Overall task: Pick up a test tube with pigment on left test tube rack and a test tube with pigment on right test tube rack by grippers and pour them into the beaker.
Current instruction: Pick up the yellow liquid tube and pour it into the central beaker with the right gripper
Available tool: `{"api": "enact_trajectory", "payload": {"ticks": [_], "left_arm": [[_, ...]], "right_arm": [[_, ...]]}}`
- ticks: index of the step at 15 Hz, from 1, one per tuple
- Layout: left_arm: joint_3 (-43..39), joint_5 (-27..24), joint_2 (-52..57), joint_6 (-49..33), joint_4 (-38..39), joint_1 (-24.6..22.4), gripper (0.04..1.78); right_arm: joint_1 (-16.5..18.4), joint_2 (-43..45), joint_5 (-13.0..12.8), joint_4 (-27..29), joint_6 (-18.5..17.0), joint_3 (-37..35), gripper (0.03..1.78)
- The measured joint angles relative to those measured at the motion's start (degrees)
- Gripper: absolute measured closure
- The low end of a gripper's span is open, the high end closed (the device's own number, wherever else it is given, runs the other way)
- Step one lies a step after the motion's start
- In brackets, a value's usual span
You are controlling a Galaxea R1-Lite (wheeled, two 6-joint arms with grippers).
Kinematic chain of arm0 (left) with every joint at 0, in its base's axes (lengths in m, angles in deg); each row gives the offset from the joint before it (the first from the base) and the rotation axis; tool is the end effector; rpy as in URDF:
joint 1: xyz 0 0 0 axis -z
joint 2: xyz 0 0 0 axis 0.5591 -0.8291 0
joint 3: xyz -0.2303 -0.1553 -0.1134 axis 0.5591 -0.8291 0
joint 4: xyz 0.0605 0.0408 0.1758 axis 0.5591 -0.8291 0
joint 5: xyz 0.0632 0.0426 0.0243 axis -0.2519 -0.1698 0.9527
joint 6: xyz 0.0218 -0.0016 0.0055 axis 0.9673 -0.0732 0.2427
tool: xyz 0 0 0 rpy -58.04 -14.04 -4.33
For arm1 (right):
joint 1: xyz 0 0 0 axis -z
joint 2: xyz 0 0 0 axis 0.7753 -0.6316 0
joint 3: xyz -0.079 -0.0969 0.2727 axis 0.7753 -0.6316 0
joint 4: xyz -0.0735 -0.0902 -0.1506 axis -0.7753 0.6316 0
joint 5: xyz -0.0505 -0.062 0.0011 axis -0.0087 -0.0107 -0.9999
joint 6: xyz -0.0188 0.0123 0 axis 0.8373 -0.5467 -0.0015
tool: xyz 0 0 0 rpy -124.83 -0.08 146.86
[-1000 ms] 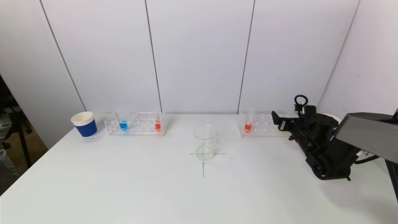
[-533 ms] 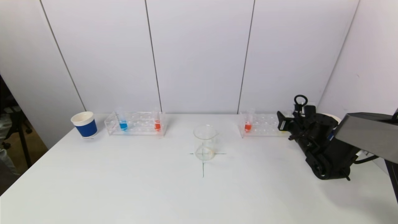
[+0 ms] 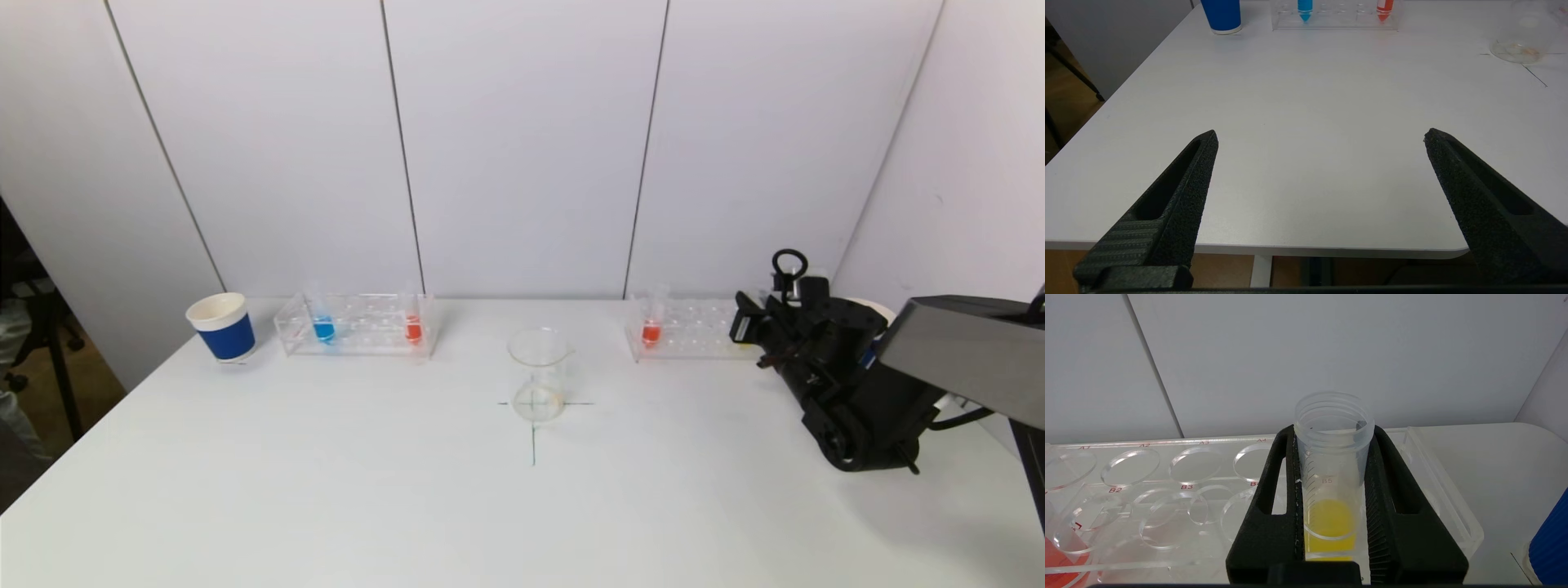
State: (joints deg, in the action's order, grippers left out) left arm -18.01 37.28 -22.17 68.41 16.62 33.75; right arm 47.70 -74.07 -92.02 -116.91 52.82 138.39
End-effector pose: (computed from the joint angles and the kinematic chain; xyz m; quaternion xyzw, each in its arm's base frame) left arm -0.0289 0.0000 0.0766 -0.0042 0.0513 0.0050 0.9987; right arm 0.4150 0.0196 0.0258 0.0140 -0.0044 -0.0428 0.9990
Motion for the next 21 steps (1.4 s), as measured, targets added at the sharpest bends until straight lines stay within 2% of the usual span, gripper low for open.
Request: {"api": "enact_trajectory", "payload": {"ticks": [10, 21], "left_arm": [[0.0, 0.02, 0.0, -0.02, 0.02, 0.0, 0.06], [0.0, 0.02, 0.0, 0.0, 0.02, 0.0, 0.06]], "right_arm": [[-0.02, 0.9, -0.07, 0.0, -0.01, -0.02, 1.33], [-0.15, 6.8, 0.0, 0.0, 0.52, -1.32, 1.33]]}}
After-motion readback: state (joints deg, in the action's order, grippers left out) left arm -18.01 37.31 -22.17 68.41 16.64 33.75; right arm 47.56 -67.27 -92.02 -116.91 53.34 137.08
